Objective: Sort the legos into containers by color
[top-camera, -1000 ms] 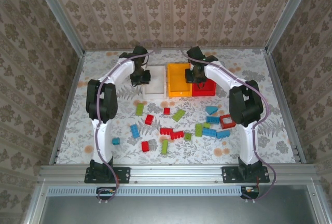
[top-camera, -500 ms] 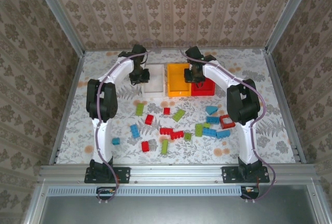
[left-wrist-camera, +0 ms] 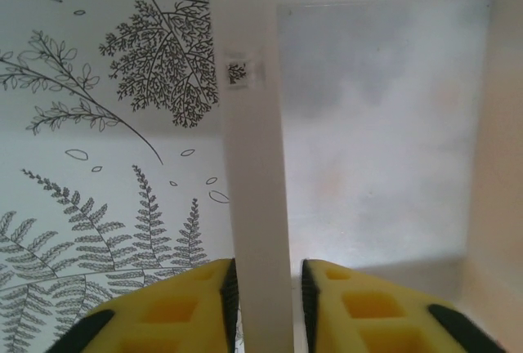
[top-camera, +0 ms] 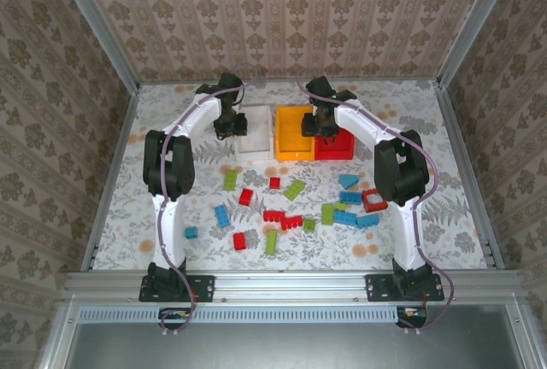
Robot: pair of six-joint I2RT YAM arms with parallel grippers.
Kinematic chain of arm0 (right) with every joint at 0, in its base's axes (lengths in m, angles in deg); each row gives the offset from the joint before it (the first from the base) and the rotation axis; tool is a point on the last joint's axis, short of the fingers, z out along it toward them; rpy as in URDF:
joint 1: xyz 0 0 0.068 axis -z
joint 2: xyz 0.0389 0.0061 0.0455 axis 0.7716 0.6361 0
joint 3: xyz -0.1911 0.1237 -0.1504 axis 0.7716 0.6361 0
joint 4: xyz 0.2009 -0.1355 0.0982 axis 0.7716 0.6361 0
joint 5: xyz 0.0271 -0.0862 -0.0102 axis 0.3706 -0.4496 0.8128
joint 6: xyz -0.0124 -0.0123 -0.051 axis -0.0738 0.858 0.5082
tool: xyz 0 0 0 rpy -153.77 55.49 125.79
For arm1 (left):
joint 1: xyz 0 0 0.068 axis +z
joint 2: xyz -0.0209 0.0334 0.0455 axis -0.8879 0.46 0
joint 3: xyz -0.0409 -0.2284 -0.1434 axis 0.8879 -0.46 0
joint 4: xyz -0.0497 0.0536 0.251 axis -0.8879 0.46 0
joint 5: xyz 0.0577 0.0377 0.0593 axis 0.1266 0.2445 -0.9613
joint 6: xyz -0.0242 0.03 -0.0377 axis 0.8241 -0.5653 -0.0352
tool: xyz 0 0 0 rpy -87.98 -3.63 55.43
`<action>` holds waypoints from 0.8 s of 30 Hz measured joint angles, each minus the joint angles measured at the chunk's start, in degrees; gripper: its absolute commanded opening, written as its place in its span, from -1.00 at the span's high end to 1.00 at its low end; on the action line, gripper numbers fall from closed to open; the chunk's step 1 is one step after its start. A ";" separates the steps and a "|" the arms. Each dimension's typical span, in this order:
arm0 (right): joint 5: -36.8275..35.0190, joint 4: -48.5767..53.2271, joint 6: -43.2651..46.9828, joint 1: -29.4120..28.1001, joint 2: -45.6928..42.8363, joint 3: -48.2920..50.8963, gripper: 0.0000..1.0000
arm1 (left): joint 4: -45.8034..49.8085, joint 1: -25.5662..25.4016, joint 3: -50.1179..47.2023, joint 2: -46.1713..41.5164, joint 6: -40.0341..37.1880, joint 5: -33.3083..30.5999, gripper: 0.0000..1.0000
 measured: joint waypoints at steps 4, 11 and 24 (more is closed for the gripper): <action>-0.02 0.74 -0.20 0.20 -2.45 0.00 -0.18 | 0.28 -0.04 -0.50 -1.29 0.72 -0.52 -0.02; -0.17 0.59 -1.01 0.66 -12.35 1.95 -0.22 | 0.26 -0.02 -5.16 -11.72 2.47 -1.18 -0.08; 1.14 0.17 -5.40 0.07 -33.81 23.80 -0.22 | -4.94 -2.93 -26.49 -35.39 6.23 2.32 -0.18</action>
